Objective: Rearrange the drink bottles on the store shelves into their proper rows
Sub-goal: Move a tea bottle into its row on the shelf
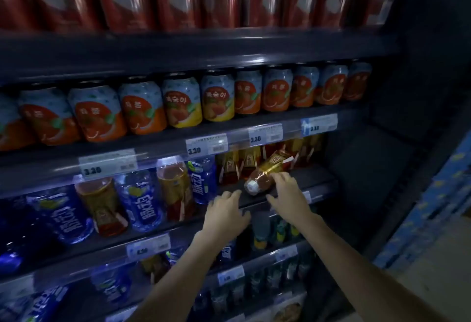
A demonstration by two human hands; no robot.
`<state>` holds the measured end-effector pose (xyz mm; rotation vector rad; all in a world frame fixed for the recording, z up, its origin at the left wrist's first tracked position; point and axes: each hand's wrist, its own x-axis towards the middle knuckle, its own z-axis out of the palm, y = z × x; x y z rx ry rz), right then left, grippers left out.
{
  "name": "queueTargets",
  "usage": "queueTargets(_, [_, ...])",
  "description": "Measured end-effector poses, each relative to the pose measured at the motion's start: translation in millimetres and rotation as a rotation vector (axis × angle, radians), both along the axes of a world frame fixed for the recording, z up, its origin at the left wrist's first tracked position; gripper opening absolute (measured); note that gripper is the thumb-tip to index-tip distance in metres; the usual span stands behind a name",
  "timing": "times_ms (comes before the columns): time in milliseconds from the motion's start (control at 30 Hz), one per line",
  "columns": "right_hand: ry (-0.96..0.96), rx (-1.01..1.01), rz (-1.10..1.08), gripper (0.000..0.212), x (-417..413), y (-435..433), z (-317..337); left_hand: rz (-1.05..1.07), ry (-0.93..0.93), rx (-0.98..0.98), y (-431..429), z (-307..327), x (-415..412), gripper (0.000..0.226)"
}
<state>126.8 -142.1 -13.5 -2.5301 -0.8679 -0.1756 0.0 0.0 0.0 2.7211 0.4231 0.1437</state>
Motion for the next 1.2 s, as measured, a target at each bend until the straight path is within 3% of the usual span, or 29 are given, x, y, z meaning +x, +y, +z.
queueTargets(233, [-0.123,-0.055,0.012,0.070,28.2,11.7,-3.3,0.089,0.042,0.097,-2.5,-19.9,5.9,0.062])
queueTargets(500, [-0.124,-0.082,0.115,0.084,42.4,10.0,-6.9,0.100,-0.049,0.164,-4.0,-35.0,3.6,0.064])
queueTargets(1200, [-0.275,0.032,0.103,0.077,44.4,12.7,-15.6,0.128,-0.095,0.217,-5.5,-44.3,0.7,0.072])
